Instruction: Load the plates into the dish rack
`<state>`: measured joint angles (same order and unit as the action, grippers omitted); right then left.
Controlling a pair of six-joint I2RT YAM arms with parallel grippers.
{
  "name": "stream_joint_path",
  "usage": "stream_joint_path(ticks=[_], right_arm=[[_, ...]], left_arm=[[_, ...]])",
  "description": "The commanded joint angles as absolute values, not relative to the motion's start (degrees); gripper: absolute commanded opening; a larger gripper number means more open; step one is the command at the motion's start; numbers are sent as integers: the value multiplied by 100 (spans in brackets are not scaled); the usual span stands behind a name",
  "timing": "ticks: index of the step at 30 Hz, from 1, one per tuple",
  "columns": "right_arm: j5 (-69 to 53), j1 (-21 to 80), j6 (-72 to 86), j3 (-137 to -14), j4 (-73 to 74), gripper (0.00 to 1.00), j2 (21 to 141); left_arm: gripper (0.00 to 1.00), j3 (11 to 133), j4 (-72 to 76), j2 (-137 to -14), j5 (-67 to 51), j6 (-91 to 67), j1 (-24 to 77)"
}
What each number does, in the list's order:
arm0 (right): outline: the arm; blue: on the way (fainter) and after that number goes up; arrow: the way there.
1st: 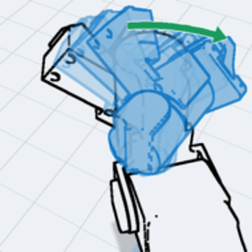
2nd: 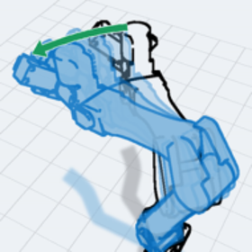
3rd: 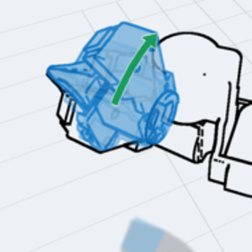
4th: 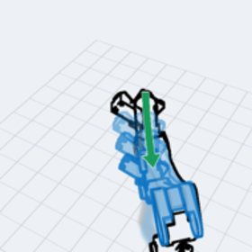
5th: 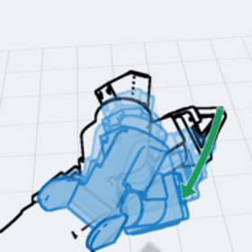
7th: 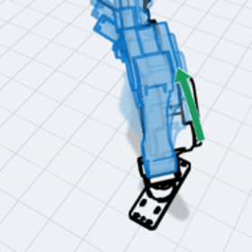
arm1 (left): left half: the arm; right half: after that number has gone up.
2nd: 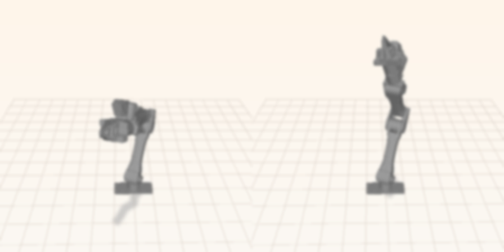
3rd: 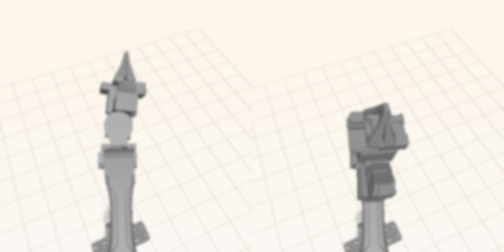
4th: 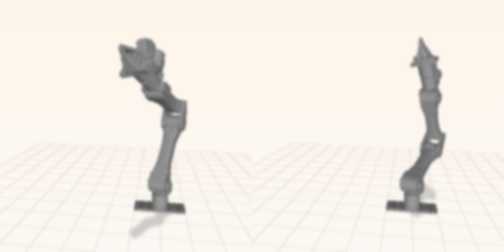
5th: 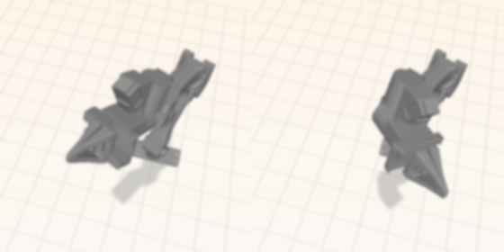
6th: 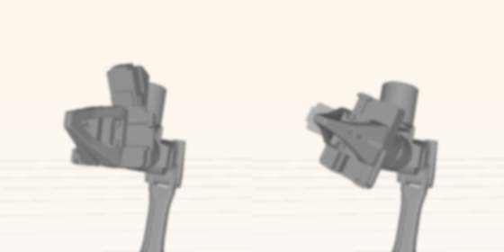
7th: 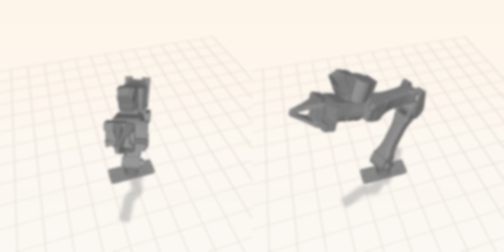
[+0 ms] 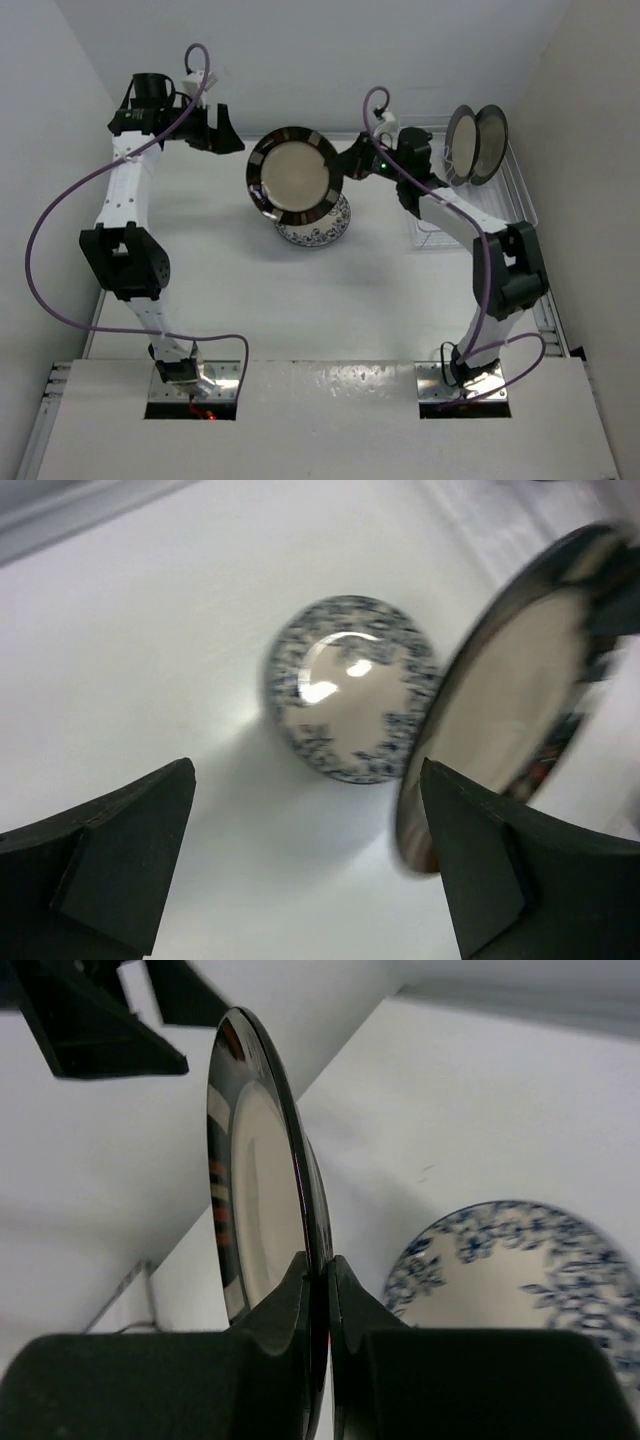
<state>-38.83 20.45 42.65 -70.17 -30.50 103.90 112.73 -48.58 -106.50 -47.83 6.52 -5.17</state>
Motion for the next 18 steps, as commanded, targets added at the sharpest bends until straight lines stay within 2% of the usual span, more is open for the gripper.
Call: stream_joint_path(ticks=[1,3,6,9,11,14,18], right_arm=[[-2562,1574,3590,-7443,-2984,0,9370],[-2103,1302,3054,-7575,-2212,0,9107],[-1434,888,2743,-7796,-1619,0,8851],[-312,372,1929,-8112,-1118,0,8771],[-10,229,1550,-8358,-897,0,8780],[1148,79,724,-8665,-686,0,8886],[1643,79,44,-8780,-869,0,9105]], left_arm=[[100,11812,-4614,-10441,-2729,528,-606],[100,11927,-4614,-10503,-1694,527,-659],[100,11813,-4667,-10503,-1092,589,-712],[100,11462,-4667,-10389,-1142,650,-712],[100,11260,-4667,-10389,-1195,650,-712],[100,11153,-4667,-10389,-1274,650,-712],[100,11153,-4667,-10389,-1388,650,-765]])
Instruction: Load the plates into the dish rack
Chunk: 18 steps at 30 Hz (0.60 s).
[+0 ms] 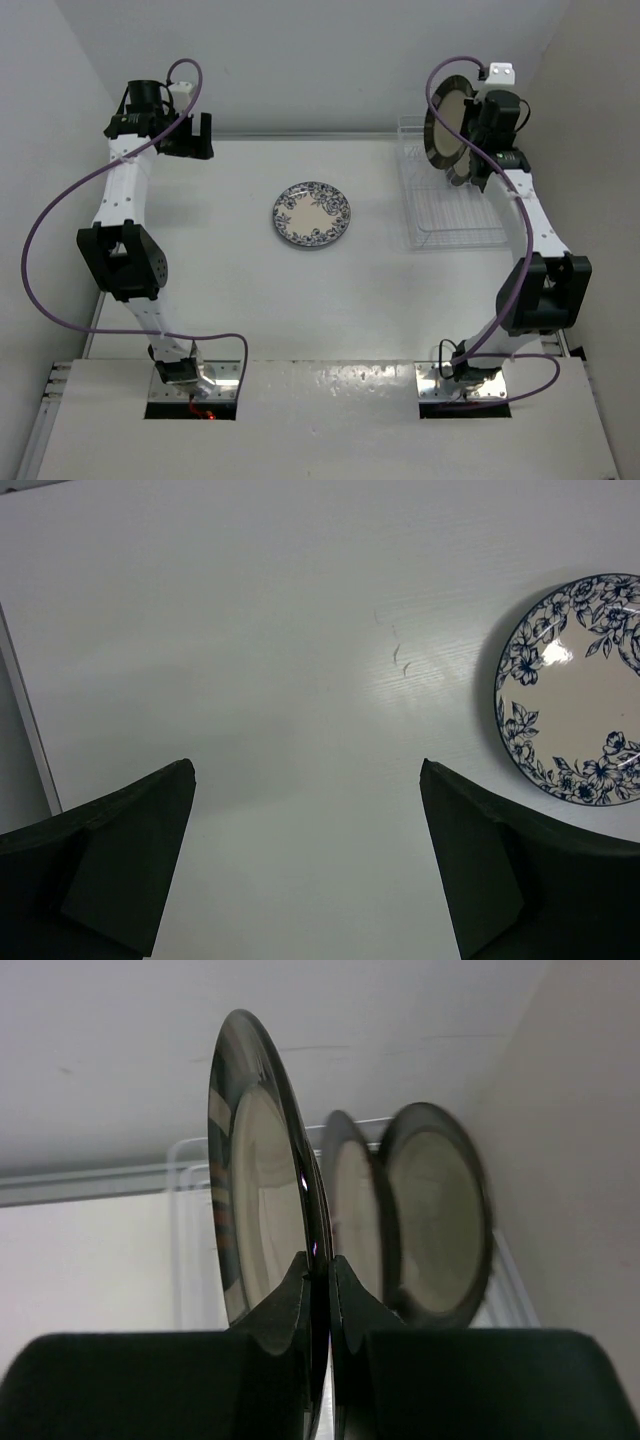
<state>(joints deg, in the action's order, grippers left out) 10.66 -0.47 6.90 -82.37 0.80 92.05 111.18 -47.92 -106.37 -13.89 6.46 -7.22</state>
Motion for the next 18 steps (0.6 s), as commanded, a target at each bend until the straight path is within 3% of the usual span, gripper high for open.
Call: stream_joint_path(ticks=[1,11,18], right_arm=[[1748,62,-226,-8754,-975,0,9192],[2645,360,-1730,-8517,-2196,0,9703],[2707,413,-1706,-8430,-2285,0,9896]], left_arm=[[100,11153,-4667,-10389,-1450,650,-765],[100,11048,-4667,-10441,-1512,650,-765],[100,10943,-4667,-10441,-1617,650,-765]])
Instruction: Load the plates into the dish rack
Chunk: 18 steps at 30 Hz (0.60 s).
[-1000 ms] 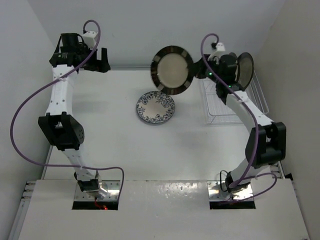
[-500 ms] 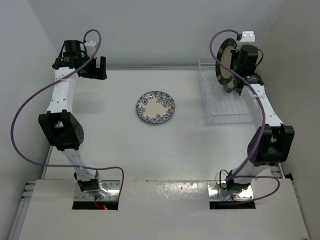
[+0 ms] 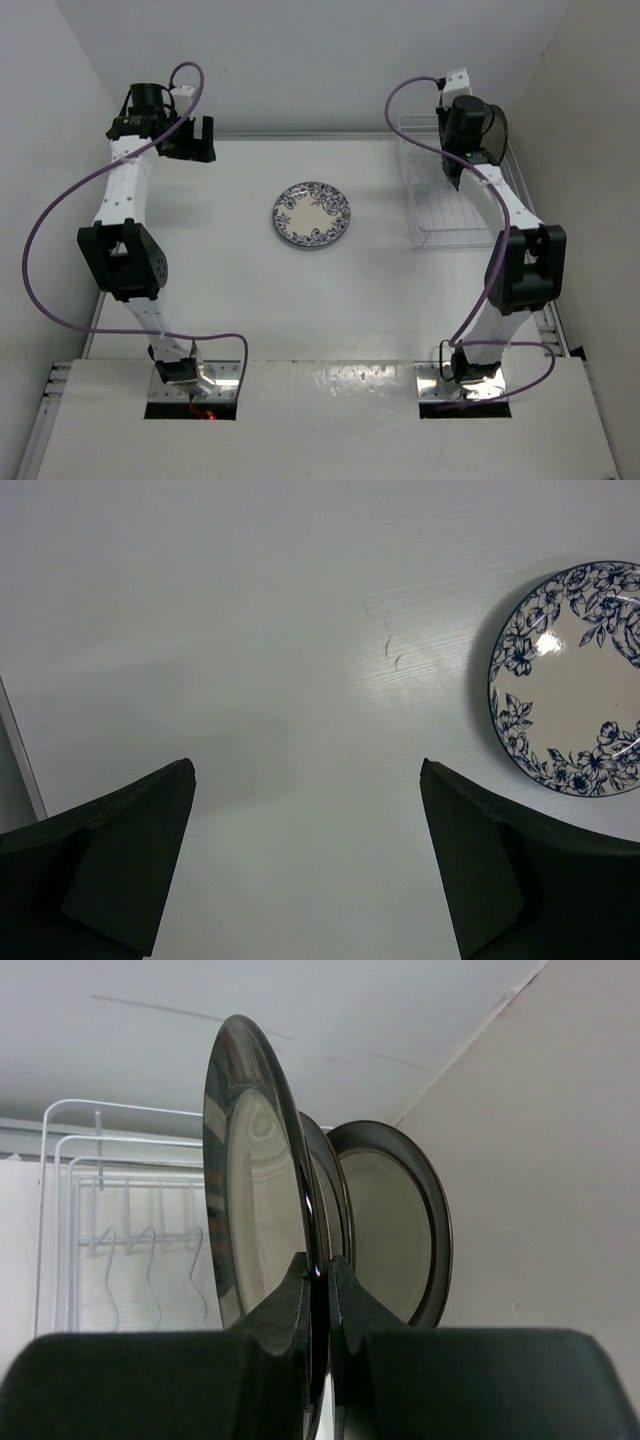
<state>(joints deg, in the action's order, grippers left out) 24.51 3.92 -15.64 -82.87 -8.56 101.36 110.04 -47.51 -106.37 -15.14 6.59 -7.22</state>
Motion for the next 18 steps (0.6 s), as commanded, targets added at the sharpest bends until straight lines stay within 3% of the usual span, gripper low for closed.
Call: stream_joint_path(ticks=[1,18], right_arm=[[2707,422,-1592,-8324,-2285,0,9905],[2962,448,217,-7550,-2153,0,10142]], left_arm=[[100,10942,-4667,-10441,-1565,703,-765],[100,10890,-4667,-10441,-1617,703,-765]])
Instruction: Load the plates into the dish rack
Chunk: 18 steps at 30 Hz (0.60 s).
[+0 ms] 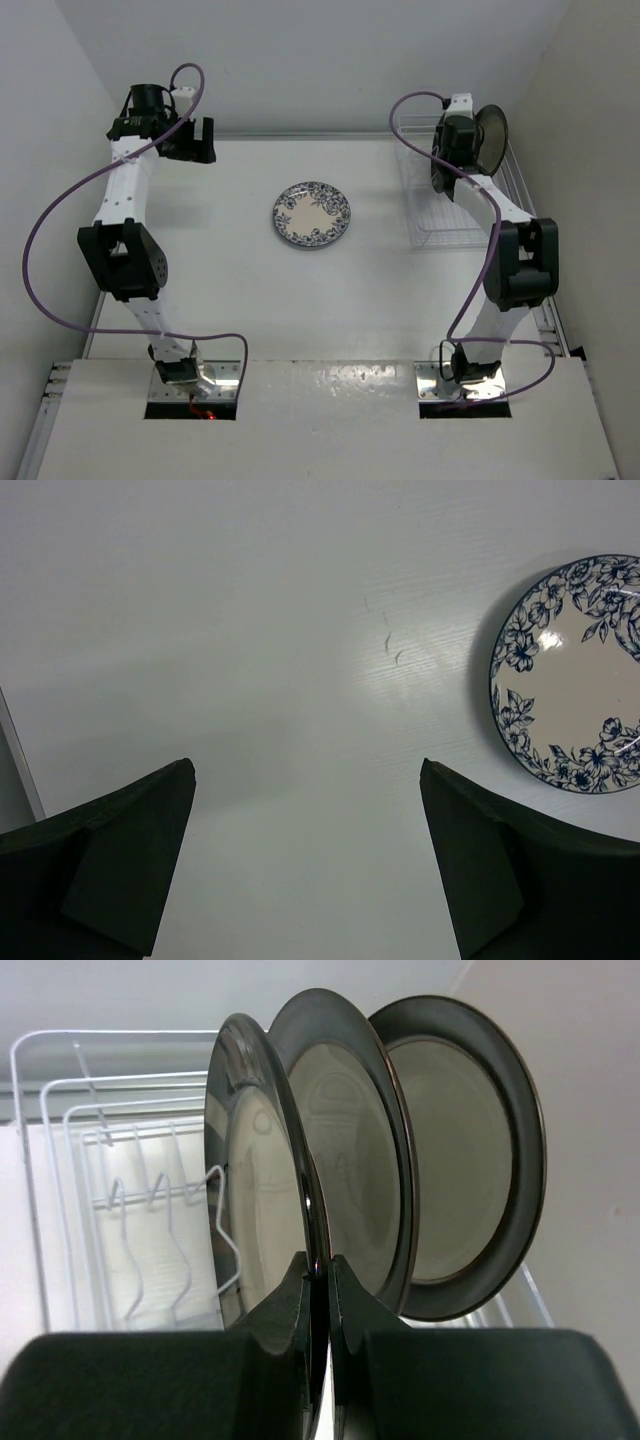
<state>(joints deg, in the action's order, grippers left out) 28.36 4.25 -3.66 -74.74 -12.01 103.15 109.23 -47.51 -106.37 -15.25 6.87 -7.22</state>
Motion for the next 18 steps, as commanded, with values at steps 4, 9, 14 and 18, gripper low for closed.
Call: stream_joint_path(ticks=[4,9,14,18], right_arm=[[2979,439,325,-7690,-1917,8,10248],[3023,439,308,-7761,-1697,51,10108],[2997,422,168,-7901,-1512,75,9871],[2795,448,-184,-8270,-943,82,9520]], left_arm=[[100,10776,-4667,-10441,-1740,703,-765],[100,10714,-4667,-10441,-1846,756,-765],[100,10714,-4720,-10389,-1846,756,-765],[100,10714,-4720,-10389,-1898,756,-765]])
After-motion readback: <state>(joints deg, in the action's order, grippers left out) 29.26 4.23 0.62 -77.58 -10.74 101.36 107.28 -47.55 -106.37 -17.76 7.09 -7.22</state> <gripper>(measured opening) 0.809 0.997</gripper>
